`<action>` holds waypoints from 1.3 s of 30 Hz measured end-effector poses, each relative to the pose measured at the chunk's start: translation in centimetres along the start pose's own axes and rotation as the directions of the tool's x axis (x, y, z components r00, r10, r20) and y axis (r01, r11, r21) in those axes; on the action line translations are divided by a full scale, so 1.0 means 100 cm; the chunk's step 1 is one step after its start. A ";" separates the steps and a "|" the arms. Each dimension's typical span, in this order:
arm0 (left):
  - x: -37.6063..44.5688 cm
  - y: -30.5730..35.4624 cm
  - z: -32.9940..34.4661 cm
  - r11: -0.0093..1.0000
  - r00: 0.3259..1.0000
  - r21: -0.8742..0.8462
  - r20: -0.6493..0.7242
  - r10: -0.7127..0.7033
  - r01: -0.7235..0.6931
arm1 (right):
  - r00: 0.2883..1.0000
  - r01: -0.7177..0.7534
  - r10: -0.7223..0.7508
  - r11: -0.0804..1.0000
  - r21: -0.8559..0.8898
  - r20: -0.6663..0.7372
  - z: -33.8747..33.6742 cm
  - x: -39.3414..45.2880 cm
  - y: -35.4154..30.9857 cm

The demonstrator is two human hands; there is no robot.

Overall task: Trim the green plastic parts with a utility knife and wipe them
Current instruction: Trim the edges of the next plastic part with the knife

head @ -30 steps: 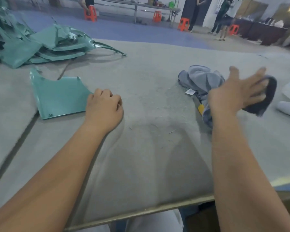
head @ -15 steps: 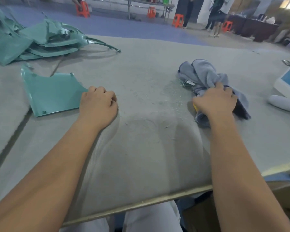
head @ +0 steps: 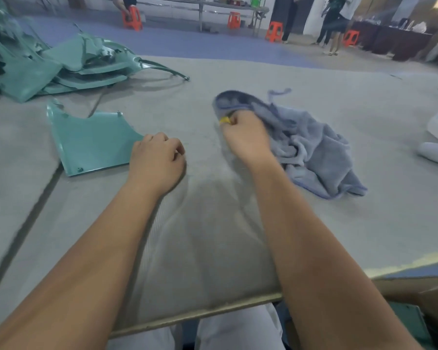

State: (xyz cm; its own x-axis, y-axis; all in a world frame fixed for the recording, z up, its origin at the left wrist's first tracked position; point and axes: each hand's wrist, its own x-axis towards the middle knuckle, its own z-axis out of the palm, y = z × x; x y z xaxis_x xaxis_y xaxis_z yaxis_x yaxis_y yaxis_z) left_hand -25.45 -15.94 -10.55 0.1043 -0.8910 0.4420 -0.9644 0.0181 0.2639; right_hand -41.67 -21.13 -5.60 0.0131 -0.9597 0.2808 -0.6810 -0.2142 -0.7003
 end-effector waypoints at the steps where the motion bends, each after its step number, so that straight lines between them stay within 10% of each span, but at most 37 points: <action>1: 0.000 -0.001 0.000 1.000 1.000 -0.005 -0.003 -0.001 0.001 | 1.000 0.015 -0.014 0.999 0.051 -0.018 0.015 -0.001 -0.007; 7: 0.004 -0.003 -0.003 0.999 1.000 -0.045 0.000 -0.021 0.021 | 0.991 0.117 -0.121 0.990 0.073 0.060 0.064 -0.006 -0.006; 14: 0.006 -0.035 -0.034 0.950 0.853 -0.071 -0.424 -0.304 0.304 | 0.993 -0.006 -0.048 0.893 0.451 0.109 0.065 -0.003 0.003; 20: 0.003 -0.078 -0.047 0.639 0.627 -0.267 -0.140 -0.767 0.722 | 0.991 -0.062 0.003 0.901 0.430 0.137 0.055 -0.002 0.001; 26: 0.002 -0.071 -0.046 0.678 0.694 -0.481 -0.180 -0.697 0.556 | 0.985 -0.109 0.029 0.869 0.483 0.169 0.046 -0.005 0.001; 31: 0.005 -0.050 -0.051 0.618 0.894 -0.778 -0.192 -0.404 0.113 | 0.984 -0.135 0.028 0.764 0.631 0.177 0.044 -0.004 0.002; 39: 0.008 -0.034 -0.050 0.890 0.803 -0.396 -0.593 -0.060 -0.225 | 0.970 -0.221 0.175 0.334 0.916 0.170 0.037 0.001 -0.003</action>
State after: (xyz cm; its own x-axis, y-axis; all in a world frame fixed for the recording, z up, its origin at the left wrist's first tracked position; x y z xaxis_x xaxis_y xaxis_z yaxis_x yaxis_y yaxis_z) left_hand -20.89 -14.46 -6.78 0.2858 -0.4478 0.8472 -0.7859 0.3963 0.4746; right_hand -38.74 -21.88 -7.79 0.0183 -0.9991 0.0381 0.4410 -0.0262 -0.8971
